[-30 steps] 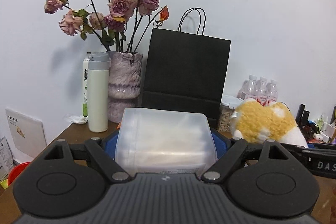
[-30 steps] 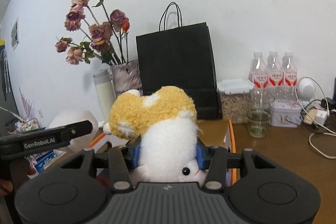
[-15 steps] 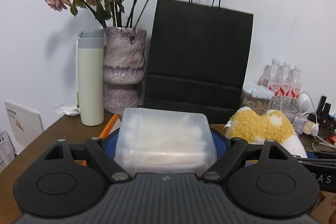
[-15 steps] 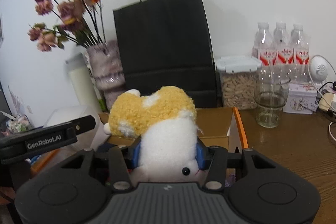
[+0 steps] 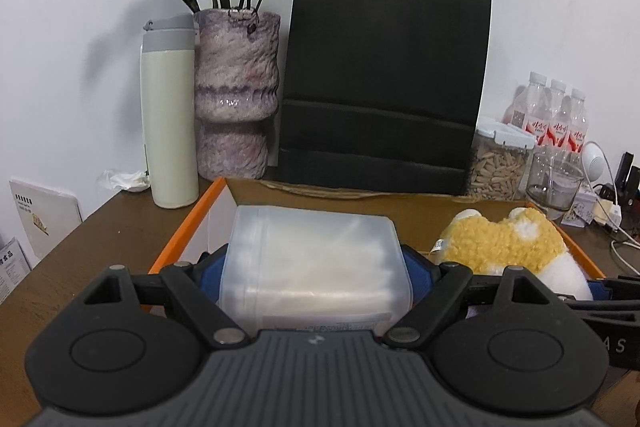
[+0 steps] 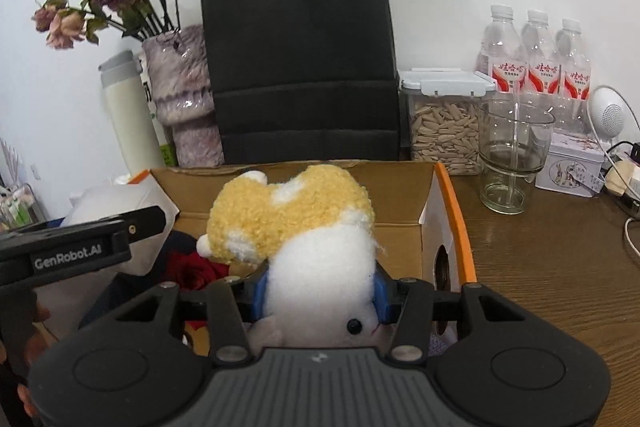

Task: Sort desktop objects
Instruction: 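Carry the plush sheep and the plastic container over the box with both tools, then open both tools to drop the plush and container into the box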

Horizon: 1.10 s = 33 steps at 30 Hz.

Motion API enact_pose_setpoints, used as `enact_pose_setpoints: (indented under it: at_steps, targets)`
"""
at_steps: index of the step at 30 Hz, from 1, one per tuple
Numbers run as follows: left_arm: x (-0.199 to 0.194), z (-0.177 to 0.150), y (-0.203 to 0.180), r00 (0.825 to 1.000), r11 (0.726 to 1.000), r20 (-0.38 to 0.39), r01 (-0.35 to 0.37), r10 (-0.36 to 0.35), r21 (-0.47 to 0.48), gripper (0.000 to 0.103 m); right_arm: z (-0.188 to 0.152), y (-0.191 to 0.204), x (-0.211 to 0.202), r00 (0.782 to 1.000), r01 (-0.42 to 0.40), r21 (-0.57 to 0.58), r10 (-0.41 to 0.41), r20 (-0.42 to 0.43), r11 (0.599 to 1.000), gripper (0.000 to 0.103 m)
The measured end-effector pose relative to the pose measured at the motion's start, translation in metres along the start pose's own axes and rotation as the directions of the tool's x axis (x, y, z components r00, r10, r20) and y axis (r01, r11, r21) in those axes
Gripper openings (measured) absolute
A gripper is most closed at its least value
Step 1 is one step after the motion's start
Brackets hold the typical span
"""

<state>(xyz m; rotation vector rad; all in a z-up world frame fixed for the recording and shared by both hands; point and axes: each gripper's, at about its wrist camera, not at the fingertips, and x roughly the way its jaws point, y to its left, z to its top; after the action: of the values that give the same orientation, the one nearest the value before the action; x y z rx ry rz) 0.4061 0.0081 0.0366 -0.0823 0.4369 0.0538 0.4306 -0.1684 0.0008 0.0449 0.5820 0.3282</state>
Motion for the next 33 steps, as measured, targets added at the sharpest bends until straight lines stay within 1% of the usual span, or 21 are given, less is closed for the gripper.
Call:
enact_pose_setpoints:
  at_steps: [3,5,6,7,8,10,11,12,13,15,19,27,33]
  targets:
    - [0.002,-0.002,0.0,1.0,1.0,-0.011,-0.006,0.006,0.004,0.086,-0.002,0.002,0.003,1.0,-0.007,-0.005,0.007,-0.024,1.0,0.049]
    - [0.002,-0.003,0.0,1.0,1.0,-0.004,0.003,-0.003,0.005,0.087,-0.004,0.003,0.003,1.0,-0.011,-0.007,0.011,-0.025,1.0,0.051]
    - [0.001,-0.004,0.0,1.0,1.0,-0.001,0.007,-0.007,0.003,0.087,-0.004,0.003,0.002,1.0,-0.021,-0.004,0.021,-0.023,1.0,0.056]
    - [-0.001,-0.004,0.0,1.0,1.0,0.006,0.008,-0.008,0.004,0.089,-0.004,0.003,0.001,0.999,-0.034,-0.002,0.034,-0.018,0.999,0.061]
    - [-0.003,-0.003,-0.001,1.0,1.0,0.015,0.003,-0.003,0.006,0.097,-0.004,0.004,0.0,0.999,-0.044,-0.004,0.044,-0.014,0.999,0.065]
    - [-0.008,-0.003,-0.002,0.999,1.0,0.044,-0.004,0.004,0.01,0.103,-0.005,0.008,-0.002,0.998,-0.068,-0.018,0.068,-0.01,0.998,0.08]
    - [-0.011,-0.002,-0.002,0.999,1.0,0.053,-0.005,0.005,0.013,0.103,-0.005,0.011,-0.003,0.997,-0.076,-0.03,0.076,-0.012,0.997,0.084]
    - [-0.014,-0.002,-0.004,0.998,1.0,0.059,-0.001,0.0,0.015,0.103,-0.006,0.015,-0.004,0.997,-0.074,-0.046,0.073,-0.01,0.996,0.09]
    - [-0.016,-0.002,-0.004,0.998,1.0,0.065,0.006,-0.008,0.017,0.103,-0.008,0.019,-0.005,0.999,-0.053,-0.065,0.052,-0.004,0.996,0.102]
    - [-0.02,-0.003,-0.007,0.997,1.0,0.078,0.009,-0.011,0.026,0.103,-0.009,0.024,-0.007,1.0,-0.023,-0.087,0.024,0.007,0.996,0.103]
    - [-0.026,-0.005,-0.01,0.995,0.999,0.096,-0.005,0.001,0.044,0.103,-0.007,0.02,-0.011,1.0,-0.026,-0.061,0.027,0.016,0.998,0.103]
    - [-0.038,-0.008,-0.004,0.992,1.0,0.129,-0.011,0.007,0.026,0.103,-0.005,0.019,-0.019,0.999,0.005,-0.063,-0.003,0.036,0.998,0.103]
    - [-0.043,-0.009,0.0,0.991,1.0,0.135,-0.009,0.006,0.019,0.103,-0.003,0.024,-0.027,0.998,0.014,-0.079,-0.01,0.056,0.997,0.103]
